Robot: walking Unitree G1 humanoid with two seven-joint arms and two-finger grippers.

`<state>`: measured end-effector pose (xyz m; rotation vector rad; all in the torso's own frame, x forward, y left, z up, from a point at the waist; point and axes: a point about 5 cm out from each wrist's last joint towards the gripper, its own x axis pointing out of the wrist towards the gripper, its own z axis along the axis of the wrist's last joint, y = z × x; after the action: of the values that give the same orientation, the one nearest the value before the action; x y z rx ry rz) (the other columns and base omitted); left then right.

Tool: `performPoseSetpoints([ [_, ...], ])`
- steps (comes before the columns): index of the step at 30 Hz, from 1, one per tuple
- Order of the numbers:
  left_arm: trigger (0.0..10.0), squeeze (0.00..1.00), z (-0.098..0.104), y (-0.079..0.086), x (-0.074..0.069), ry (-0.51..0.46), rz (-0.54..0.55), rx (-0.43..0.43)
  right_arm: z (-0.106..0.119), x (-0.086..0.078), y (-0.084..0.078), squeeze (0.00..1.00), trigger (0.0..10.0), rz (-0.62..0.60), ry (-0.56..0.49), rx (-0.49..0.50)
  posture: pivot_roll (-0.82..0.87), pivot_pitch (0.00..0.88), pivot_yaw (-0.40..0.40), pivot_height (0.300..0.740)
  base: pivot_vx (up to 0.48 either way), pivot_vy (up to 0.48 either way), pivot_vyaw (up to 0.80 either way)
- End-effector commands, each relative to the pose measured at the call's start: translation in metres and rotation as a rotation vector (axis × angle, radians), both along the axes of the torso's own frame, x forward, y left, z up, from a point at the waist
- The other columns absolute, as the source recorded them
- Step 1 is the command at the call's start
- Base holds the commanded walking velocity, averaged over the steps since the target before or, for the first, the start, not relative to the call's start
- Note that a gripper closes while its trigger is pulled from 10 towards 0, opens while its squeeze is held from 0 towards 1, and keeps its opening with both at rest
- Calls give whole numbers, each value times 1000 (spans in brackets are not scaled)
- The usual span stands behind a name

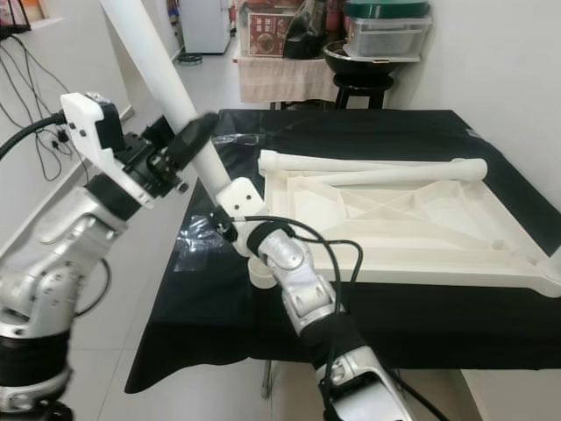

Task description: Building children table

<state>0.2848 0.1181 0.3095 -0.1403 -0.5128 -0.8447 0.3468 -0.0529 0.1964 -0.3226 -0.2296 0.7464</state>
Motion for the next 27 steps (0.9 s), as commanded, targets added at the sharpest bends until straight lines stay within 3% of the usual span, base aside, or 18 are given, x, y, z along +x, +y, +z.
performPoseSetpoints([
  [1,0,0,-2,-14,-8,10,-164,17,4,-6,9,1000,10000,77,-16,17,28,0,4,740,0,0,0],
  [2,0,0,-2,-14,-8,10,-164,17,4,-6,9,1000,10000,77,-16,17,28,0,4,740,0,0,0],
  [3,0,0,-4,-15,-13,4,-283,78,3,-10,12,1000,10000,153,-17,-14,26,0,4,740,0,0,0],
  [5,0,0,-4,-15,-13,4,-283,78,3,-10,12,1000,10000,153,-17,-14,26,0,4,740,0,0,0],
  [6,0,0,-6,-15,-19,14,-419,99,1,-14,12,169,10000,208,-16,-52,23,0,6,740,0,0,0],
  [8,0,0,-6,-15,-19,14,-419,99,1,-14,12,169,10000,208,-16,-52,23,0,6,740,0,0,0],
  [9,0,0,-2,-12,-25,7,-539,72,-3,-16,12,0,10000,253,-3,-91,20,0,6,740,0,0,0],
  [11,0,0,10,-5,-39,-53,-767,34,-17,-23,10,0,10000,334,53,-166,15,0,5,740,0,0,0],
  [16,0,0,18,-4,-47,-91,-861,12,-23,-25,8,0,10000,351,83,-177,13,0,4,740,0,0,0],
  [17,0,0,20,-5,-49,-101,-885,4,-24,-25,8,0,3451,354,91,-163,10,0,4,740,0,0,0],
  [18,0,0,20,-5,-49,-101,-885,4,-24,-25,8,0,3451,354,91,-163,10,0,4,740,0,0,0],
  [19,0,0,21,-5,-51,-108,-902,-1,-23,-25,8,0,0,359,95,-147,10,0,4,740,0,0,0],
  [27,0,0,13,-2,-58,-81,-973,22,-16,-23,6,0,0,356,81,-75,11,0,7,740,0,0,0],
])
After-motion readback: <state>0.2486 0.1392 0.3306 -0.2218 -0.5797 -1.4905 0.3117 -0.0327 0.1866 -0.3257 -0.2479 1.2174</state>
